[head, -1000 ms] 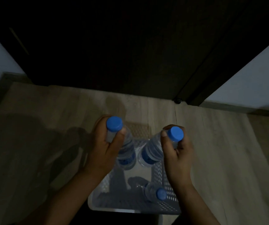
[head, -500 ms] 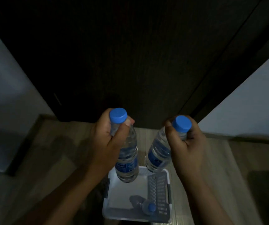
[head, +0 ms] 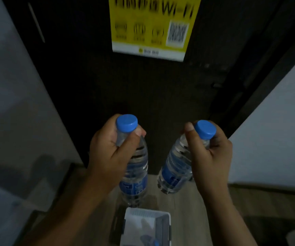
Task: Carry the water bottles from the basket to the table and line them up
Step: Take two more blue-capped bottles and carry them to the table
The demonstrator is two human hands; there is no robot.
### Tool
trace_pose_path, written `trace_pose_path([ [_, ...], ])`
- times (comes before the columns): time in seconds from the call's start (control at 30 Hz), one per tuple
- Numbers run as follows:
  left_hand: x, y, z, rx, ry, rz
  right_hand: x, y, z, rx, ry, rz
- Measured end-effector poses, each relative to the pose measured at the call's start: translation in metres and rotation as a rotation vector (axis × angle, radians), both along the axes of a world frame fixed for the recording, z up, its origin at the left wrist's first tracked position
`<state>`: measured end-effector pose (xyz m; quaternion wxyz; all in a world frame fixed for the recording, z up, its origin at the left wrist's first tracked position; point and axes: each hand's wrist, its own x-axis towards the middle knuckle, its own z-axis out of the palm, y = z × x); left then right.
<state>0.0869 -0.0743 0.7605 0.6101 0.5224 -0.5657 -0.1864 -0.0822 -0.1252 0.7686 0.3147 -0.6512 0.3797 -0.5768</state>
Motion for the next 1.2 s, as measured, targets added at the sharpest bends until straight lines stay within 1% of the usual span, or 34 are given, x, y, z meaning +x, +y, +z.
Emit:
trace_pose_path([
  [0.17, 0.008, 0.019, 0.148, -0.026, 0.011, -0.013, 0.015, 0.016, 0.153, -0.051, -0.099, 0.097],
  [0.27, 0.015, 0.035, 0.222, -0.094, 0.028, -0.024, 0.021, 0.029, 0.231, -0.144, -0.103, 0.176],
  [0.33, 0.018, 0.048, 0.265, -0.159, 0.027, -0.026, 0.023, 0.042, 0.273, -0.202, -0.095, 0.221],
  [0.4, 0.021, 0.062, 0.303, -0.217, -0.027, -0.014, 0.025, 0.055, 0.308, -0.247, -0.102, 0.251],
  [0.47, 0.026, 0.075, 0.331, -0.250, -0.051, -0.017, 0.028, 0.066, 0.336, -0.261, -0.100, 0.289],
  [0.53, 0.031, 0.089, 0.355, -0.270, -0.034, -0.039, 0.032, 0.076, 0.357, -0.273, -0.084, 0.332],
  [0.67, 0.036, 0.112, 0.387, -0.293, -0.030, -0.075, 0.038, 0.093, 0.383, -0.261, -0.067, 0.409],
  [0.83, 0.038, 0.125, 0.402, -0.281, -0.055, -0.032, 0.042, 0.099, 0.397, -0.222, -0.099, 0.442],
  [0.93, 0.031, 0.129, 0.406, -0.273, -0.095, 0.039, 0.039, 0.095, 0.402, -0.187, -0.106, 0.507],
  [1.2, -0.008, 0.128, 0.402, -0.244, -0.099, 0.310, 0.027, 0.066, 0.406, -0.135, -0.134, 0.765],
])
